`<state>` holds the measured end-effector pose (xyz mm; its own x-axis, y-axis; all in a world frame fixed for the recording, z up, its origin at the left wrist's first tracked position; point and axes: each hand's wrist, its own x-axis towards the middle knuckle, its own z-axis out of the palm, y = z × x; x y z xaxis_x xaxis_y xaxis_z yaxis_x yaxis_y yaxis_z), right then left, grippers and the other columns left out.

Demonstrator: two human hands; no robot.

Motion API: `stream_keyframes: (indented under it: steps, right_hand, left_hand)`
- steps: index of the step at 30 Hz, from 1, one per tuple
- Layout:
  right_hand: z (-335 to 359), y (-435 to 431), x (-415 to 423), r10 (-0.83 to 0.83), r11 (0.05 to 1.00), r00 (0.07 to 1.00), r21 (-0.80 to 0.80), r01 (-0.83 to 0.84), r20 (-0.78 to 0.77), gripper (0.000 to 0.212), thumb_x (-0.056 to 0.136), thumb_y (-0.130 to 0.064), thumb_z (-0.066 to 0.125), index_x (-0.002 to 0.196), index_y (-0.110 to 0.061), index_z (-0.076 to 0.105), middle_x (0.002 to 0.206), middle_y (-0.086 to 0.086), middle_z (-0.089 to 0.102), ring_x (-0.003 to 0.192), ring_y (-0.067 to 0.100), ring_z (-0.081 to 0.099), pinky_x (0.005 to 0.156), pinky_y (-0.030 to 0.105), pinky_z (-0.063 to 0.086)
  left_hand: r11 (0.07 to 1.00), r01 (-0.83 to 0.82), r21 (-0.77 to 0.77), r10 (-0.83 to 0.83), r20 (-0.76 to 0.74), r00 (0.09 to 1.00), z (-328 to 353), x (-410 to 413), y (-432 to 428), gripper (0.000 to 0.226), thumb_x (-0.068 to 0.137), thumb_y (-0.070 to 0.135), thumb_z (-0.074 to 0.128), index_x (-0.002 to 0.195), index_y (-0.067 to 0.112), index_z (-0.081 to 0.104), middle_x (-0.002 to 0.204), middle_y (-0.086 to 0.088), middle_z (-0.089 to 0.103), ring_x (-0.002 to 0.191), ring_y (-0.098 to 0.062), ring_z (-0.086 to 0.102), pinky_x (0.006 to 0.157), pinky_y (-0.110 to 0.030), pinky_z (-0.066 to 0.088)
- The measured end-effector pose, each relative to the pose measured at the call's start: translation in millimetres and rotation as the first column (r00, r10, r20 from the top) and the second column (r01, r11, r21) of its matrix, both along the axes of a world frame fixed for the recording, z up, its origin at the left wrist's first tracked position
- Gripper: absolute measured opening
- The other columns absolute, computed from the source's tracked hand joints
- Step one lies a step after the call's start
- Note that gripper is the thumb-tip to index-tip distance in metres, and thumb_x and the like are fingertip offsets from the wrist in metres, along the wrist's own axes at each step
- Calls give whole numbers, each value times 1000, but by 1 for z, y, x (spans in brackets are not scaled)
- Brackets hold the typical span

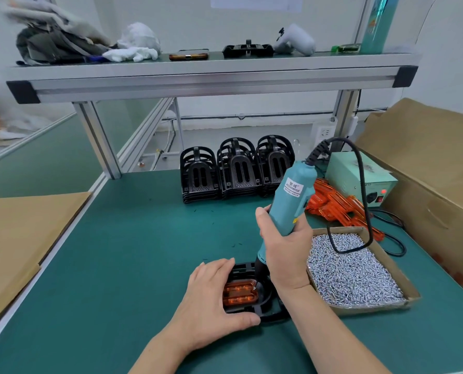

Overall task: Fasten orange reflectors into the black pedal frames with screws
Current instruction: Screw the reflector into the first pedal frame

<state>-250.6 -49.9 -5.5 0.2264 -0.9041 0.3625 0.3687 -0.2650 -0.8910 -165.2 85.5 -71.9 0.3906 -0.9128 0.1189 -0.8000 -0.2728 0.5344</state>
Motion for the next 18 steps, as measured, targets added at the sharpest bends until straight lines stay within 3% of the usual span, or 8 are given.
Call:
stream_keyframes:
  steps: [7, 13, 18]
  right_hand:
    - [-3, 2, 3, 33, 999, 999, -38, -34, -26, 31, 75, -41, 74, 77, -15, 56, 60, -11, 56, 53, 7, 49, 52, 19, 43]
    - [-4, 0, 2, 59, 998, 998, 7, -58, -31, 32, 73, -43, 75, 77, -18, 56, 62, -12, 55, 55, 8, 48, 54, 22, 44]
    - [11, -5, -7, 159, 987, 986, 7, -159, 51, 23, 75, -37, 78, 83, -20, 65, 66, -6, 58, 59, 10, 51, 60, 21, 47]
  left_hand:
    - [1000, 2, -12, -2, -7, 1000, 2, 0, 0, 121, 56, 89, 57, 154, 25, 25, 137, 25, 21, 123, 16, 7, 122, -35, 8]
    - [1000, -7, 11, 7, -15, 1000, 0, 0, 0, 121, 55, 90, 57, 153, 26, 28, 138, 23, 24, 135, 0, 18, 122, -35, 11]
    - [1000, -15, 4, 15, -2, 1000, -2, 3, 0, 123, 52, 97, 52, 152, 28, 30, 138, 24, 27, 136, -4, 21, 121, -31, 14]
